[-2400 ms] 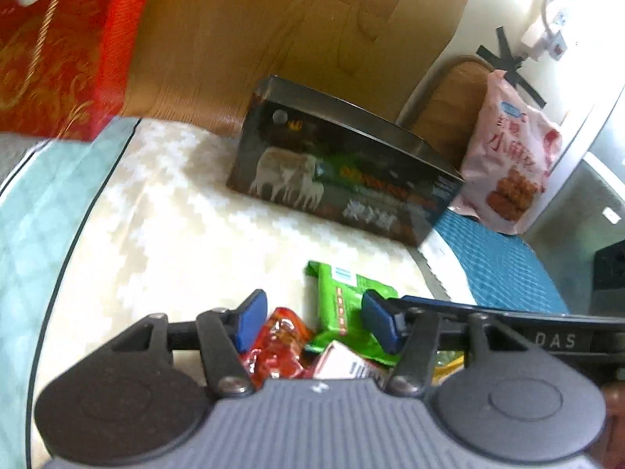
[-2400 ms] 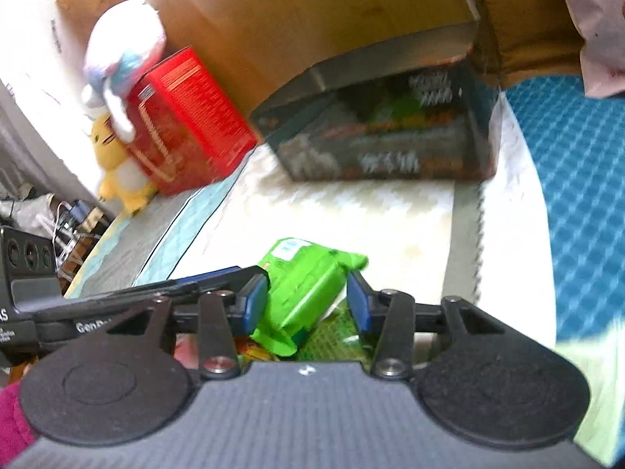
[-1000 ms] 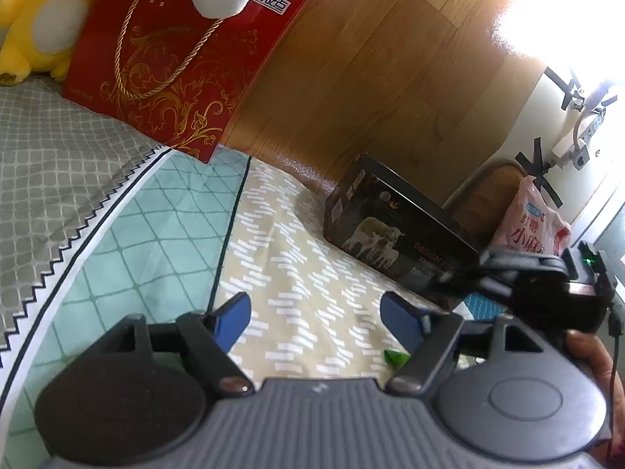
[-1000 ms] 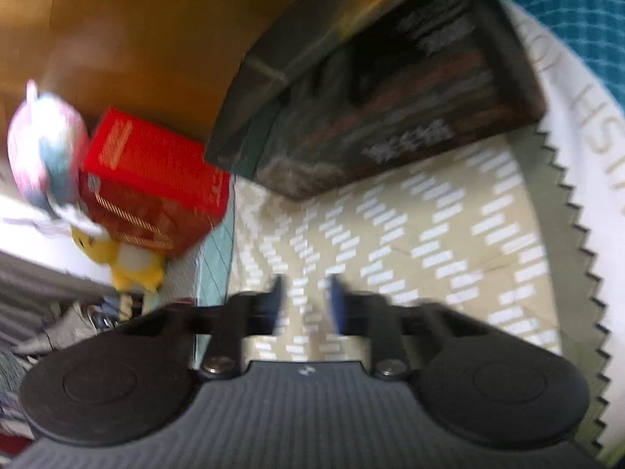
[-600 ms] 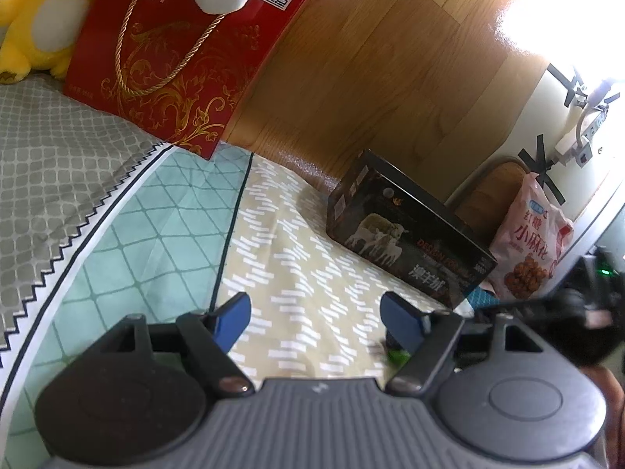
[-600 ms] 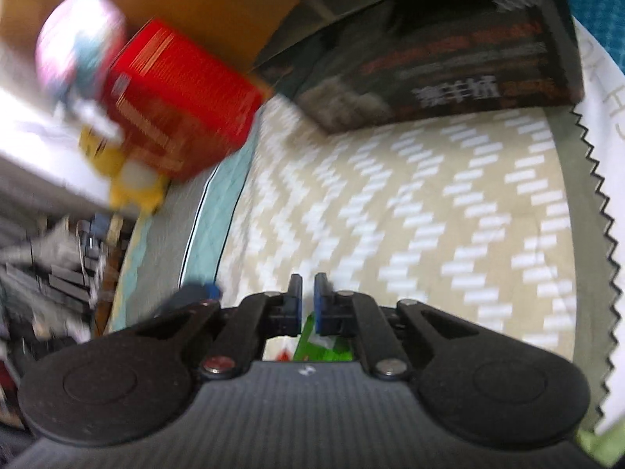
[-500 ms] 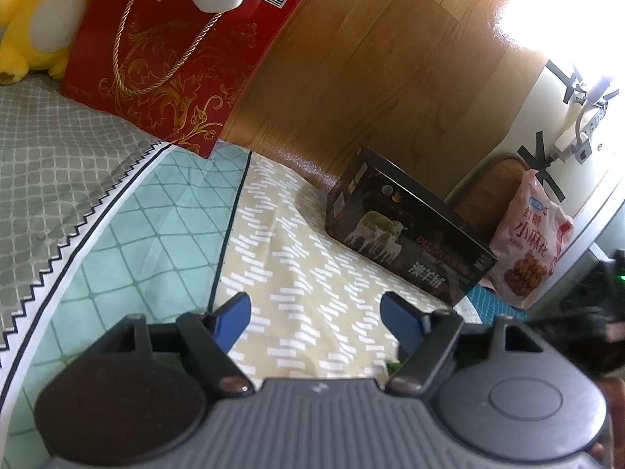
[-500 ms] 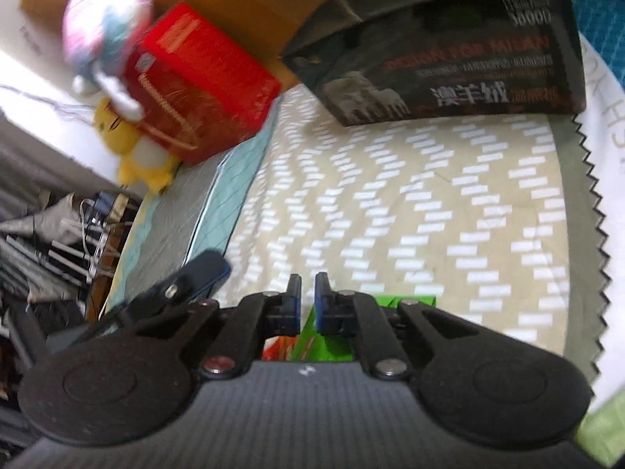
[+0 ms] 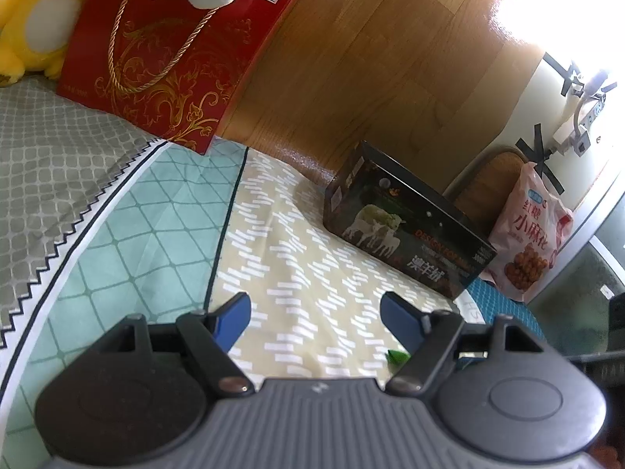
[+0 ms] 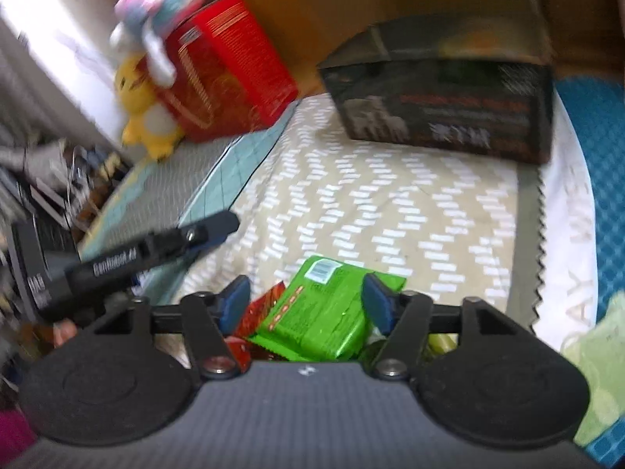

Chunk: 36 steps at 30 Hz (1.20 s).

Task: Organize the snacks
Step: 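Reach the right gripper to the green snack packet and close on it, then lift the green snack packet with the right gripper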

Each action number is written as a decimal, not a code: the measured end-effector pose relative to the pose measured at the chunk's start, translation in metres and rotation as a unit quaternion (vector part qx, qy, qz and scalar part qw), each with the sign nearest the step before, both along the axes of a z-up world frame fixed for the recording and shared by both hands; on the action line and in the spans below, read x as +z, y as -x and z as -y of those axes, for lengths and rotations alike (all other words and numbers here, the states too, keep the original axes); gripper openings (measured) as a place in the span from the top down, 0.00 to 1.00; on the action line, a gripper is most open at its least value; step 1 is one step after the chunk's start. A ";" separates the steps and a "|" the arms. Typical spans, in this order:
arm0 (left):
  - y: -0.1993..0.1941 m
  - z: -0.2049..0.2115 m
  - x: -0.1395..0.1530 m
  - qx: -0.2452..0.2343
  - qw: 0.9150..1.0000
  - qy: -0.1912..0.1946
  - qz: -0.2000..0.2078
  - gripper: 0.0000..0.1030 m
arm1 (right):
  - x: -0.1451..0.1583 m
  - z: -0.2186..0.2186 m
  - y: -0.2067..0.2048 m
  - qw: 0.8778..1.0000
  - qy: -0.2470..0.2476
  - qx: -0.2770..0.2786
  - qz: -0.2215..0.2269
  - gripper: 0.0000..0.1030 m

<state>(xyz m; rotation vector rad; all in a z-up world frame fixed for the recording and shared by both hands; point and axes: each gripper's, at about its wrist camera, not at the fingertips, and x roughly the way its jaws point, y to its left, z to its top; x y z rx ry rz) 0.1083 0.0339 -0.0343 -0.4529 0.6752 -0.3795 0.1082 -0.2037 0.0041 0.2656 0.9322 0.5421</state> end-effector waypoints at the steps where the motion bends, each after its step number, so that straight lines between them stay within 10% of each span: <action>1: 0.000 0.000 0.000 0.000 1.000 0.000 0.000 0.27 | 0.000 -0.006 0.001 1.000 0.013 0.010 0.010 0.23; 9: 0.000 -0.002 0.000 0.003 1.000 0.003 -0.002 0.23 | -0.015 -0.058 0.013 0.970 0.183 0.096 0.128 0.25; 14: 0.000 -0.003 0.001 0.006 1.000 0.006 -0.003 0.23 | -0.019 -0.063 0.009 0.962 0.204 0.094 0.155 0.54; 15: 0.000 -0.003 0.001 0.005 1.000 0.006 -0.003 0.23 | -0.018 -0.064 0.010 0.960 0.207 0.094 0.164 0.82; 18: 0.001 -0.004 0.001 0.006 1.000 0.007 -0.002 0.23 | -0.012 -0.061 0.016 0.961 0.199 0.085 0.170 0.98; 32: 0.001 -0.004 0.001 0.006 1.000 0.008 -0.002 0.23 | 0.015 -0.029 0.026 0.969 0.155 0.031 0.187 0.92; 36: 0.002 -0.004 0.002 0.003 1.000 0.012 -0.003 0.23 | 0.009 -0.026 0.027 0.973 0.155 0.032 0.168 0.53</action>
